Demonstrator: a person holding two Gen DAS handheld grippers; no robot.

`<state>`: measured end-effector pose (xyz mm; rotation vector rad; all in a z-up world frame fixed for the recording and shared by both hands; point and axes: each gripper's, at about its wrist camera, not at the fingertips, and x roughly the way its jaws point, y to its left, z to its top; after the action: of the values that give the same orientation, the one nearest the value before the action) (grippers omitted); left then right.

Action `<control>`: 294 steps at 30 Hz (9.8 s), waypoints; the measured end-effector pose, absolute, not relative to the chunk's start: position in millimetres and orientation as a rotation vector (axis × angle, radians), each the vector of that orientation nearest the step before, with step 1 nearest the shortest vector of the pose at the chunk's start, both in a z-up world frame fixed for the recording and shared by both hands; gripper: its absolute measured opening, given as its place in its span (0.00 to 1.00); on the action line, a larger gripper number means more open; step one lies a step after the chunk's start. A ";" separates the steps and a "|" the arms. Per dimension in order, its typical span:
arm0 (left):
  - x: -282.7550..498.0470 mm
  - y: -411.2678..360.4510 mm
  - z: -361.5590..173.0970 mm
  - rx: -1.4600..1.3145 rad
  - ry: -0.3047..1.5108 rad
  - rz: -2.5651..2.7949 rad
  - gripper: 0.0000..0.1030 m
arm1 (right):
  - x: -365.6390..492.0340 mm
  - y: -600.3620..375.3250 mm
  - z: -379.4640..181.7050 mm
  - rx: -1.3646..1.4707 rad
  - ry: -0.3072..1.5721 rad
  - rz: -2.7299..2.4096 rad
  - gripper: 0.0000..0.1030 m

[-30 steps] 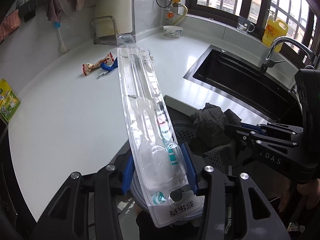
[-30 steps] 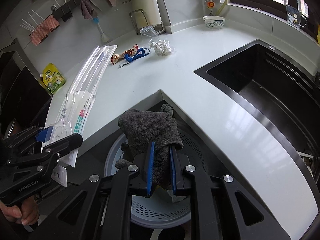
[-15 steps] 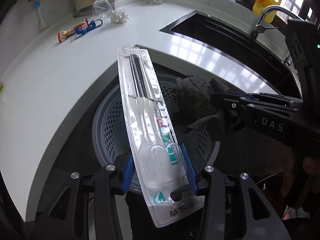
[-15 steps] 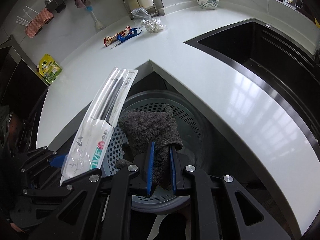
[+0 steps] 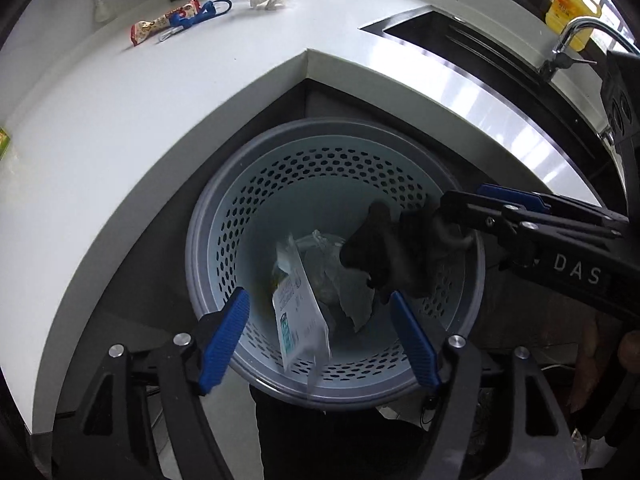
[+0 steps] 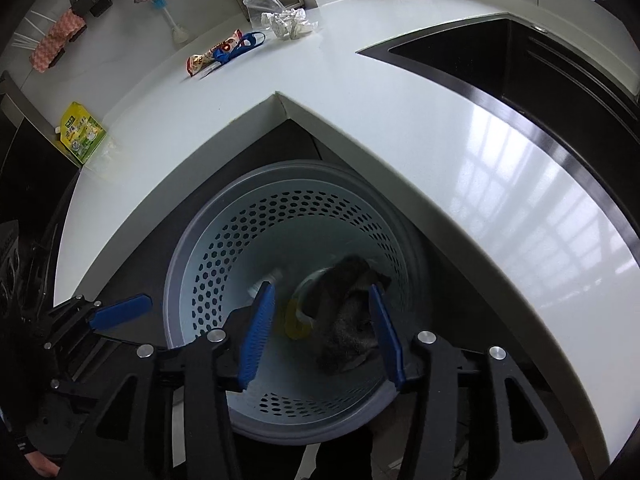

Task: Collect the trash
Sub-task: 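Open the left gripper to drop the package while the right gripper releases the cloth into the bin, then move both open grippers from the bin back over the counter items, then grasp the crumpled white paper with the right gripper while the left gripper approaches the blue lanyard, then grasp the blue lanyard with the left gripper while the right gripper lifts the paper, then carry the lanyard with the left gripper while the right gripper carries the paper over the bin, then open the left gripper to drop the lanyard while the right gripper releases the paper into the bin, then move both open grippers from the bin back over the counter items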

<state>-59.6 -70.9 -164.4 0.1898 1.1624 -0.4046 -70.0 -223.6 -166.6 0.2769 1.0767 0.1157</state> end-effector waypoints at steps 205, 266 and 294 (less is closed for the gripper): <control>-24.7 -79.2 -105.6 0.191 1.069 -0.375 0.16 | -59.3 -219.7 -129.3 0.302 1.101 0.235 0.40; 67.8 16.0 -45.2 0.115 0.966 -0.229 0.77 | 36.6 -192.1 -91.6 0.311 1.001 0.170 0.68; 223.7 90.4 -75.3 0.114 0.929 -0.300 0.82 | 186.5 -135.8 -93.2 0.224 0.841 0.012 0.73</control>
<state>223.7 90.4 -75.3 0.1137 0.9292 -0.2996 186.5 -135.8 -93.2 0.2240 0.8409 0.0118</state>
